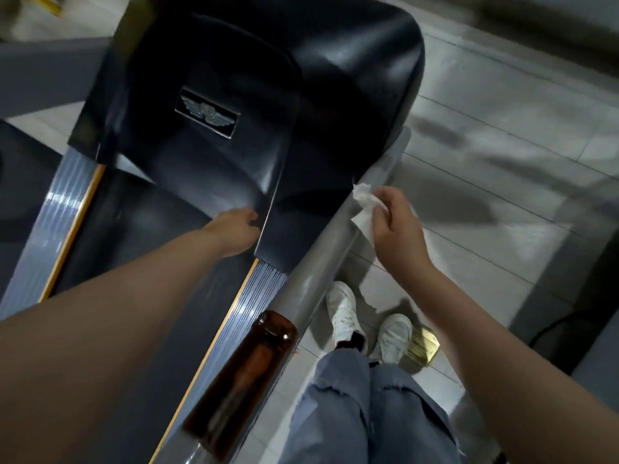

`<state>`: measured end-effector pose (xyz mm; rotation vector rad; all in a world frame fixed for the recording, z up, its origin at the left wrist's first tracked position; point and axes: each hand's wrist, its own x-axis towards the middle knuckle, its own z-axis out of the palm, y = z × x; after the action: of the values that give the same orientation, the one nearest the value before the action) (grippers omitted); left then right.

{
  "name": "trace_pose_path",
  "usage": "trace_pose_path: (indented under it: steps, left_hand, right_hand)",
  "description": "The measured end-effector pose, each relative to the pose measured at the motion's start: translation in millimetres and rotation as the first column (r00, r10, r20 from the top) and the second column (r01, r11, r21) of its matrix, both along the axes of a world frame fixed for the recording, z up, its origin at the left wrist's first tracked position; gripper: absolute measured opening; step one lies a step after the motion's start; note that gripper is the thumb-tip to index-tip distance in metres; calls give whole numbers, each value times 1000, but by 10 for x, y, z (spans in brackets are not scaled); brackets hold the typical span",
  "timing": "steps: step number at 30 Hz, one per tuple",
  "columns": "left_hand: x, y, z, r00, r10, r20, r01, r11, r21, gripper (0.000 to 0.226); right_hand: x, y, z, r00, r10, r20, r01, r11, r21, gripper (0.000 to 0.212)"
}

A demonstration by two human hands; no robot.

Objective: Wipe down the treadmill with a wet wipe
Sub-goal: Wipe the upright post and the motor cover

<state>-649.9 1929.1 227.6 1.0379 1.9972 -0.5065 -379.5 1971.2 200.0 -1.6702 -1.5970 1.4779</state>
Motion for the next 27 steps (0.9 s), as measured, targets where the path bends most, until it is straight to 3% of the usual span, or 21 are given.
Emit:
trace_pose_path:
  steps: [3,7,12,16,20,23,27]
  left_hand:
    - [-155,-93,-158,999,42,-21,-42,999,-1,44]
    - [-333,-179,-343,985,172,-17,-173,985,-1,51]
    - [-473,-368,-643,918,397,1,-397,918,19,51]
    - [-402,-418,-722,897,443,-11,-443,896,-24,32]
    - [-283,-473,-754,882,471,-27,-472,881,-37,37]
    - [-273,-707,-887,828,558,49,-557,830,-45,35]
    - [-286,-1012,-997,716,698,35,-696,716,-44,40]
  right_hand:
    - [-210,174,-13,999,49,2,-49,999,19,12]
    - [-547,404,-127,968,248,-48,-247,969,26,6]
    - [-974,662,-431,835,542,97,-550,819,163,7]
    - [-1198,925,-609,727,683,66,-680,705,202,7]
    - [-1456,1121,-692,555,820,142,-824,517,233,10]
    - [-1683,1139,-737,425,886,183,-883,361,301,12]
    - [-2116,927,-790,191,935,298,-893,40,447,12]
